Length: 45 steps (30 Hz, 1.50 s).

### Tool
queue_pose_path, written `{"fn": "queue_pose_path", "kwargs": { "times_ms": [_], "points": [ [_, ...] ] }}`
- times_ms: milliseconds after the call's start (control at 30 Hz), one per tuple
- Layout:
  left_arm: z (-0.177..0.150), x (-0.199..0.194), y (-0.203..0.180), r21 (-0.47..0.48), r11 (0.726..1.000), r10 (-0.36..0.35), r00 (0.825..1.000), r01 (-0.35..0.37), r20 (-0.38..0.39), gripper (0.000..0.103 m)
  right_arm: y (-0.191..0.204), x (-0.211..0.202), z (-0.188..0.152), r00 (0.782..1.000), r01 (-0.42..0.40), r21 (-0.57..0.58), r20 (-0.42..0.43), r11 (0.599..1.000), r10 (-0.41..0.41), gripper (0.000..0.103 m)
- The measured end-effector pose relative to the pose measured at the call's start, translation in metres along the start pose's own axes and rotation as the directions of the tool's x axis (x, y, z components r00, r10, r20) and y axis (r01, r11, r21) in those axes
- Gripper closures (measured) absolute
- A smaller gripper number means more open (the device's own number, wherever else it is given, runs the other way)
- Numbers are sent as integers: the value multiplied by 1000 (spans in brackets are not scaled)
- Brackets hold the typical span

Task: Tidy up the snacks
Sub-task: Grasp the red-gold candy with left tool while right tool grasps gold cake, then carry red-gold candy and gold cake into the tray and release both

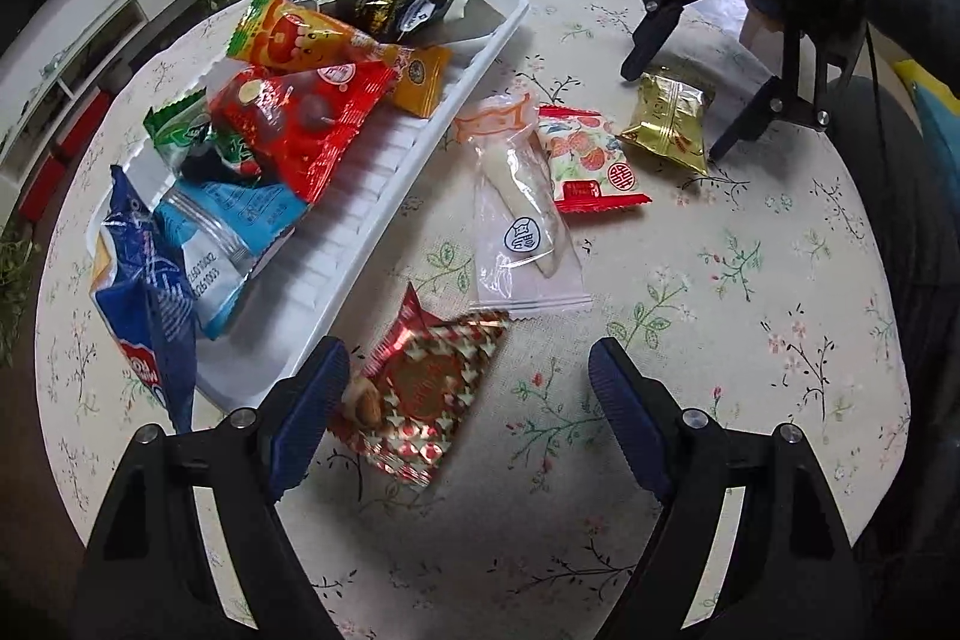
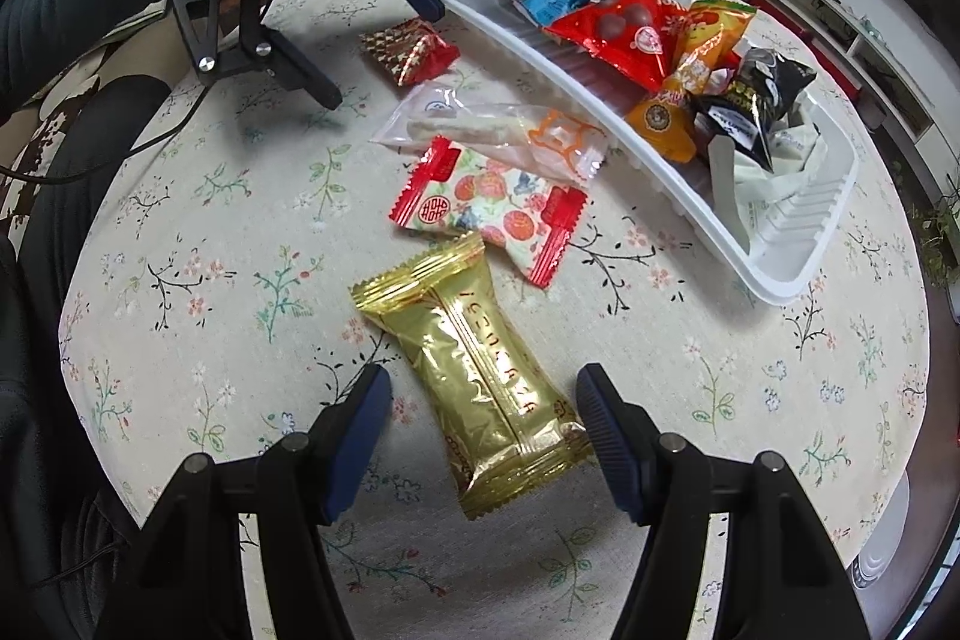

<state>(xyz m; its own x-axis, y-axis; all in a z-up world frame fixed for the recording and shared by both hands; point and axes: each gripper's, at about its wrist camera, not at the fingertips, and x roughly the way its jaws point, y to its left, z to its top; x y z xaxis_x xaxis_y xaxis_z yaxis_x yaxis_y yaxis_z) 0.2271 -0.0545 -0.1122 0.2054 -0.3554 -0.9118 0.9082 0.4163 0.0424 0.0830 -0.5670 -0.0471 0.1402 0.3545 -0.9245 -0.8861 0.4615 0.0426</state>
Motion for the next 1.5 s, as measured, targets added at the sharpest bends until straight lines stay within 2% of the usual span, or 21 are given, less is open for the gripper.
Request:
{"fn": "queue_pose_path", "kwargs": {
  "times_ms": [133, 167, 200, 300, 833, 867, 933, 967, 1000, 1133, 1333, 1500],
  "points": [
    [2, 10, 5, 2, 1000, -9, 999, 9, -47, 22, -2, 3, -1, 1000, -2, -19, -10, 1000, 2, 36],
    [2, 10, 6, -4, 1000, -17, 999, 16, -52, 26, -3, 3, 0, 1000, -2, -16, -9, 1000, 2, 36],
    [2, 11, 7, -8, 1000, -26, 998, 25, -58, 37, -2, 2, 0, 1000, -3, -18, -8, 1000, 3, 37],
    [2, 15, 7, -20, 999, -40, 997, 39, -68, 51, -3, 4, 3, 1000, -6, -26, -16, 1000, 6, 38],
    [3, 16, 10, -105, 994, 13, 990, -28, -143, 49, -2, 7, 15, 997, -14, -11, -72, 1000, 13, 41],
    [4, 15, 9, -103, 994, 17, 990, -32, -143, 52, -1, 8, 17, 997, -11, -11, -78, 1000, 10, 44],
    [7, 15, 6, -125, 992, -3, 991, -14, -137, 67, -1, 8, 19, 997, -12, -7, -83, 1000, 12, 54],
    [7, 14, 5, -136, 990, 5, 991, -23, -131, 78, -1, 7, 19, 996, -17, -1, -82, 1000, 17, 62],
    [6, 13, 5, -150, 988, 12, 992, -32, -128, 80, -1, 7, 20, 996, -20, 3, -82, 1000, 20, 66],
    [-1, 9, 6, -212, 977, 10, 994, -33, -108, 80, -2, 6, 21, 997, -24, 8, -78, 1000, 25, 69],
    [-12, 2, -4, -247, 968, 17, 995, -40, -95, 80, 4, 3, 18, 998, -30, 29, -55, 999, 32, 69],
    [-37, -20, -12, -320, 948, 0, 1000, -4, -14, 80, 11, -5, 7, 999, -41, 75, 1, 996, 41, 69]
  ]
}}
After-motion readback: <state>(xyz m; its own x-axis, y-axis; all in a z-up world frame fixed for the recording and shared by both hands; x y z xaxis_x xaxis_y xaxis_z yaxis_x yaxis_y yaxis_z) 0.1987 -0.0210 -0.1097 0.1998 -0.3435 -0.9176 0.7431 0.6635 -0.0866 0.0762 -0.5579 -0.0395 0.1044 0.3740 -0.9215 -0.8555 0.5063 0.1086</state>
